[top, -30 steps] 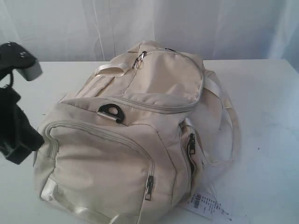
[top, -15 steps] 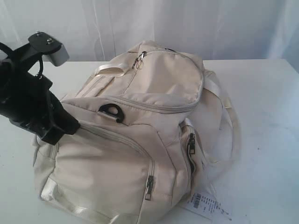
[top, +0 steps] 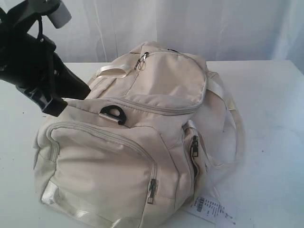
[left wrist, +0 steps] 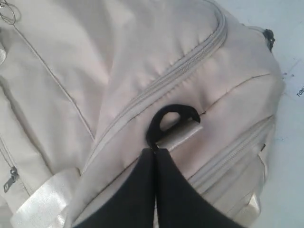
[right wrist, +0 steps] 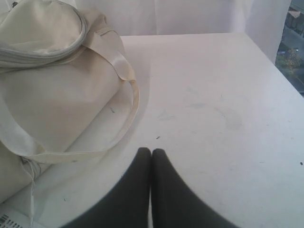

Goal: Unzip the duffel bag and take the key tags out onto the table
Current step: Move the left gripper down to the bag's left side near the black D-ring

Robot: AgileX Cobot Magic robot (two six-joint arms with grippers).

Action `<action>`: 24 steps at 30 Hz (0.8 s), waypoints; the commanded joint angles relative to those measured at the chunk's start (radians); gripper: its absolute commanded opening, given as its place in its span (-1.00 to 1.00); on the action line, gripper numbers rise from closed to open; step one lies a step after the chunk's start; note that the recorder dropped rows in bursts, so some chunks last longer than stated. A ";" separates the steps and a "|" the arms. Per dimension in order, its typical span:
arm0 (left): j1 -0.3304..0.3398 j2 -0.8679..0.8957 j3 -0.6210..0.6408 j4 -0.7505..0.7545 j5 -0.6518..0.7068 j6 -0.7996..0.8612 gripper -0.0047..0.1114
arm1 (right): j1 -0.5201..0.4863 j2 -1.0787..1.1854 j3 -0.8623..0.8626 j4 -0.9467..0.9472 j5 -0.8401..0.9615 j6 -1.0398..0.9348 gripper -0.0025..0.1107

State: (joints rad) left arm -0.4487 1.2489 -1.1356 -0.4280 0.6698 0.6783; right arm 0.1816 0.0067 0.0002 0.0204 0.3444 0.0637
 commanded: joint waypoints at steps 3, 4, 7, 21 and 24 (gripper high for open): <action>-0.005 0.001 -0.004 -0.038 0.115 -0.027 -0.92 | -0.004 -0.007 0.000 -0.005 -0.008 0.001 -0.96; -0.005 0.001 -0.004 -0.038 0.119 -0.027 -0.92 | -0.004 -0.007 0.000 -0.005 -0.008 0.001 -0.96; -0.005 0.001 -0.004 -0.042 0.118 -0.027 -0.92 | -0.004 -0.007 0.000 -0.002 -0.058 0.004 -0.96; -0.005 0.001 -0.004 -0.042 0.118 -0.060 -0.92 | -0.004 -0.007 0.000 0.040 -1.102 0.231 -0.96; -0.005 0.001 -0.004 -0.042 0.116 -0.066 -0.92 | -0.004 -0.007 0.000 0.077 -0.988 0.235 -0.96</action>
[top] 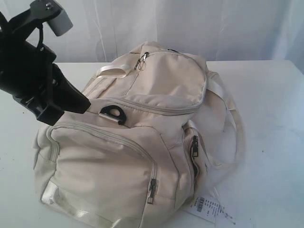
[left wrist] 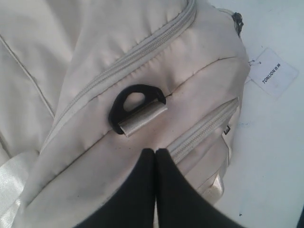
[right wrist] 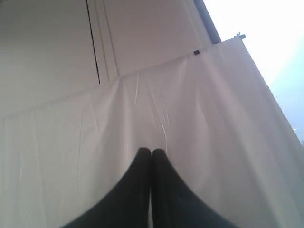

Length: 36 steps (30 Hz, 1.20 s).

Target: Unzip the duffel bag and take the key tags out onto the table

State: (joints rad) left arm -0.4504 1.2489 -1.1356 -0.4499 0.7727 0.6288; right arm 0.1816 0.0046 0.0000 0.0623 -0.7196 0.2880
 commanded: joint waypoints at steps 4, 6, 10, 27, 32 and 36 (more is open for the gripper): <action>-0.003 0.001 -0.004 -0.020 0.013 -0.024 -0.92 | -0.004 0.009 -0.016 0.465 0.378 0.073 -0.96; -0.003 0.001 -0.004 -0.020 0.013 -0.024 -0.92 | -0.002 0.093 -0.052 0.456 0.401 0.074 -0.96; -0.003 0.001 -0.004 -0.020 0.013 -0.026 -0.92 | -0.002 0.462 -0.339 0.130 0.758 0.074 -0.96; -0.003 0.001 -0.004 -0.066 0.064 -0.027 -0.92 | 0.267 1.475 -1.236 0.593 1.220 -0.781 -0.96; -0.003 0.001 -0.004 -0.066 0.064 -0.027 -0.92 | 0.306 1.702 -1.488 0.591 1.256 -0.781 -0.96; -0.003 0.001 -0.004 -0.066 0.062 -0.027 -0.92 | 0.323 1.862 -1.664 0.593 1.341 -0.777 -0.96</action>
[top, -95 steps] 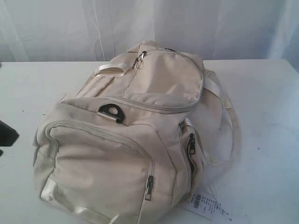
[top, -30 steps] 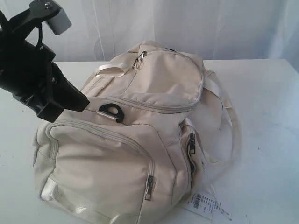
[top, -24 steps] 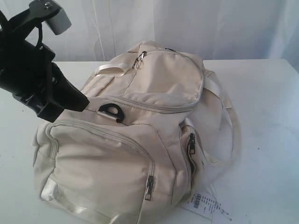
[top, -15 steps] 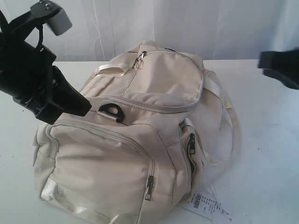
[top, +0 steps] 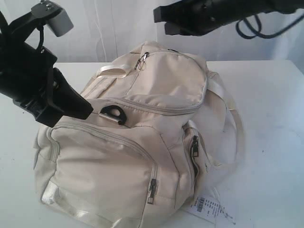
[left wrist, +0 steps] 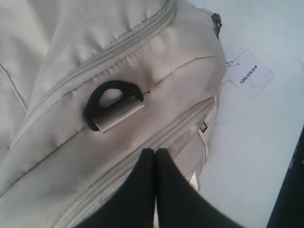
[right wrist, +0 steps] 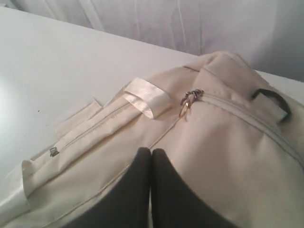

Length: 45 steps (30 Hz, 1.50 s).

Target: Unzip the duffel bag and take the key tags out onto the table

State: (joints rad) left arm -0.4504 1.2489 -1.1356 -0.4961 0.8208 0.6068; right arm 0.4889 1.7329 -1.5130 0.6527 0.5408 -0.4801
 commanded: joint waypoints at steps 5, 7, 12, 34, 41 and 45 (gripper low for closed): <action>-0.003 0.001 -0.004 -0.020 0.010 -0.005 -0.92 | 0.022 0.283 -0.293 -0.001 0.123 0.003 -0.96; -0.003 0.001 -0.004 -0.020 0.010 -0.005 -0.92 | 0.022 0.321 -0.326 -0.048 0.114 0.032 -0.96; -0.003 0.001 -0.004 -0.020 0.010 -0.005 -0.92 | 0.020 0.372 -0.350 -0.169 0.050 0.122 -0.88; -0.003 0.001 0.077 0.175 -0.062 0.026 -0.09 | -0.007 0.283 -0.350 -0.520 0.288 0.278 0.25; -0.003 0.043 0.091 0.094 -0.102 0.198 0.31 | -0.006 0.244 -0.350 -0.512 0.561 0.280 0.25; -0.026 0.091 0.159 -0.025 -0.141 0.440 0.21 | -0.006 0.235 -0.350 -0.486 0.648 0.288 0.25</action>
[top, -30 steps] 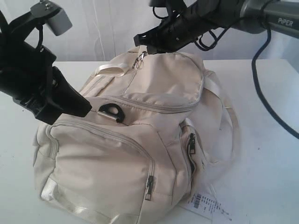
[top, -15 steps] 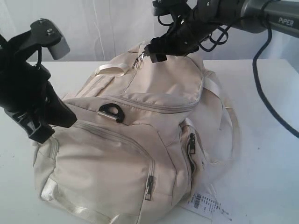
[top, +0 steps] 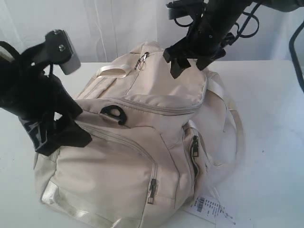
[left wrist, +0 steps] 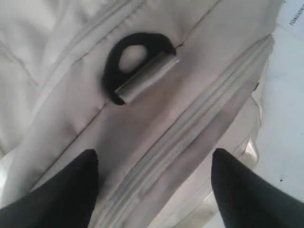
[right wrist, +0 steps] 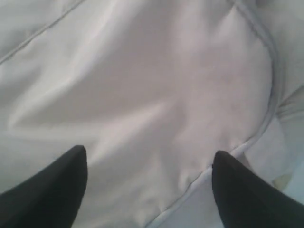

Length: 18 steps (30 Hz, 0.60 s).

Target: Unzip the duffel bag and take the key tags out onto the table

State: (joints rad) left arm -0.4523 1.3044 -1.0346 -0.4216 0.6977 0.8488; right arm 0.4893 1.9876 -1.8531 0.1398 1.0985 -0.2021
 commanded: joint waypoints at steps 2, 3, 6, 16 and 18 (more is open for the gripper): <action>-0.032 0.047 0.084 -0.072 -0.013 0.224 0.08 | -0.007 -0.031 -0.010 0.060 0.120 0.008 0.25; -0.032 0.048 0.094 -0.049 -0.013 0.212 -0.01 | -0.007 -0.039 -0.008 0.074 0.123 0.005 0.25; -0.032 0.046 0.113 0.076 -0.015 0.109 -0.45 | -0.007 -0.069 -0.008 0.095 0.123 0.002 0.25; -0.027 0.046 0.113 0.879 0.060 -0.604 -0.92 | -0.007 -0.156 -0.008 0.089 0.123 0.001 0.25; -0.027 0.043 0.113 0.977 0.094 -0.709 -0.92 | -0.007 -0.154 -0.008 0.089 0.099 0.001 0.25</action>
State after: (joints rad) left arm -0.4906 1.3497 -0.9368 0.3214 0.6796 0.3213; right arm 0.4893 1.8421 -1.8531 0.2290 1.2190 -0.2005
